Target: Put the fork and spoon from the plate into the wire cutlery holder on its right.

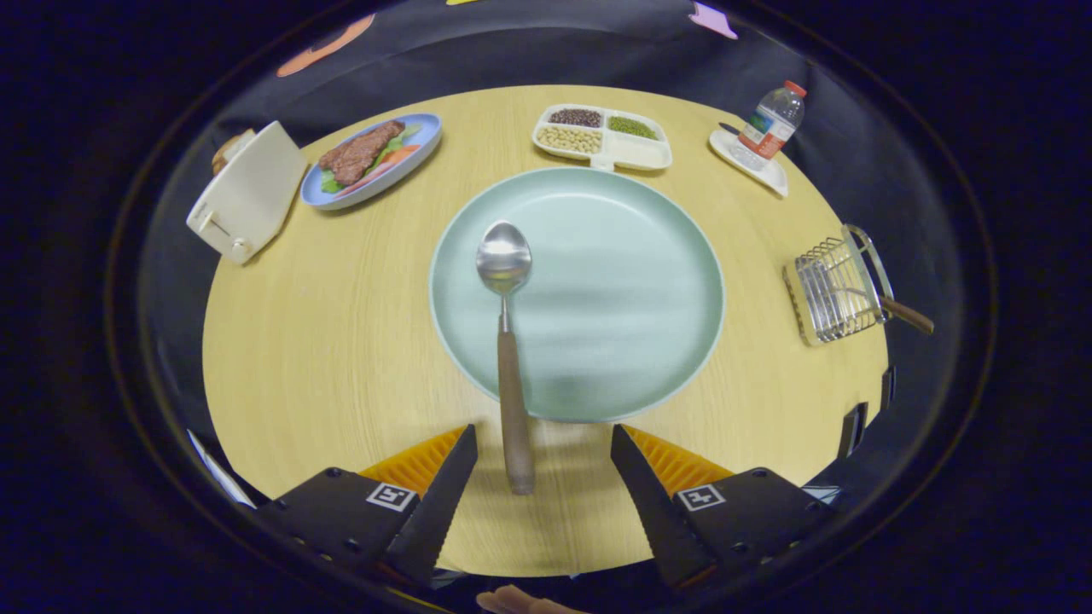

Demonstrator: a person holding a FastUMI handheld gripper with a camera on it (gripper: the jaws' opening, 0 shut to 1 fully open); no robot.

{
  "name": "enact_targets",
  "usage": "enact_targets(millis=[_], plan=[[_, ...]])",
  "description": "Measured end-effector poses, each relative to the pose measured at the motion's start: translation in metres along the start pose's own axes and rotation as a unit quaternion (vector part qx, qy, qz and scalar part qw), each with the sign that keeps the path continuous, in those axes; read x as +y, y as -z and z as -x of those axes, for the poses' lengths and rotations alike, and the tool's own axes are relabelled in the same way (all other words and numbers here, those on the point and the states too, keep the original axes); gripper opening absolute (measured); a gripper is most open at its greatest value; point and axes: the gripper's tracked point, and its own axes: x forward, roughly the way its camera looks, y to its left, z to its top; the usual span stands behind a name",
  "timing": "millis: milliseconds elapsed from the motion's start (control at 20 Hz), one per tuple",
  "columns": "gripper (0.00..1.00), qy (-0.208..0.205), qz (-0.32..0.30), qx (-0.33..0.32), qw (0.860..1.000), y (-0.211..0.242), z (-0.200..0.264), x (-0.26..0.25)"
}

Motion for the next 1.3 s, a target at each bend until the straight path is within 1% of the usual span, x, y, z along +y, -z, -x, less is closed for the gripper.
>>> enact_targets(millis=[150, 250, 350, 400, 650, 700, 800, 900, 950, 1050, 1100, 1200, 1250, 1300], plan=[[0.95, 0.007, -0.005, 0.014, 1.000, 0.001, -0.009, 0.005], [0.95, 0.002, -0.007, 0.025, 1.000, 0.003, -0.013, 0.013], [0.90, -0.002, -0.004, 0.029, 1.000, 0.003, -0.014, 0.018], [0.84, -0.004, -0.003, 0.029, 1.000, 0.003, -0.015, 0.020], [0.71, -0.018, 0.011, 0.036, 0.999, -0.001, -0.016, 0.028], [0.64, -0.021, 0.011, 0.037, 0.999, -0.001, -0.015, 0.028], [0.44, -0.029, 0.019, 0.041, 0.999, 0.001, -0.016, 0.033], [0.24, -0.020, 0.030, 0.039, 0.999, 0.001, -0.016, 0.030], [0.14, -0.024, 0.034, 0.036, 0.998, -0.001, -0.010, 0.031], [0.08, -0.033, 0.041, 0.024, 0.998, -0.003, -0.008, 0.031], [0.05, -0.045, 0.044, 0.020, 0.998, -0.002, -0.004, 0.033], [0.05, -0.052, 0.055, 0.010, 0.997, 0.000, 0.003, 0.029], [0.05, -0.053, 0.053, -0.005, 0.997, 0.000, 0.004, 0.027], [0.01, -0.054, 0.057, -0.014, 0.997, -0.004, 0.014, 0.024]])
